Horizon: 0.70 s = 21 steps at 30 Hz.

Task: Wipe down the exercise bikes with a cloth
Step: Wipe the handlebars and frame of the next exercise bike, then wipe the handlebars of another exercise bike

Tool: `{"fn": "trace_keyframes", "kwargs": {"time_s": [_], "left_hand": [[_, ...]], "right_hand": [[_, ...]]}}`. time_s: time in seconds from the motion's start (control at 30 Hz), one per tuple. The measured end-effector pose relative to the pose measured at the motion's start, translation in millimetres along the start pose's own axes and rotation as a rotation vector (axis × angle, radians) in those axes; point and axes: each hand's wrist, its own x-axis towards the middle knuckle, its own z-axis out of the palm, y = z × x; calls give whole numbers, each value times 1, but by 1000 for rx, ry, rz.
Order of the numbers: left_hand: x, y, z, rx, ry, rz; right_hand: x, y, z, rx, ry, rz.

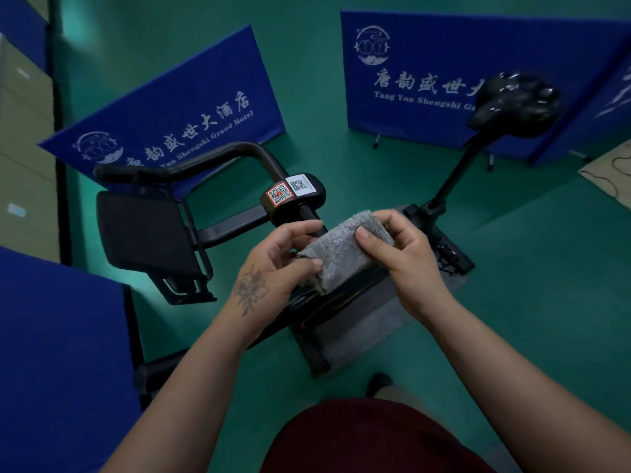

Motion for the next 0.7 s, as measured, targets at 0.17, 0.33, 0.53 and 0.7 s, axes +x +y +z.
{"fn": "trace_keyframes", "kwargs": {"time_s": [0.17,0.33,0.53,0.7], "left_hand": [[0,3,1,8,-98,87],[-5,8,21,-55,-236,135],[-18,-9,71,-59,-508,125],[-37,-14,134,-63,-732,125]], "right_hand": [[-30,-5,3,26,168,-40],[-77,-12,-13,-14,390,-74],[-159,-16,-38,6,671,-98],[-248,-10,-53,5,932,-102]]}}
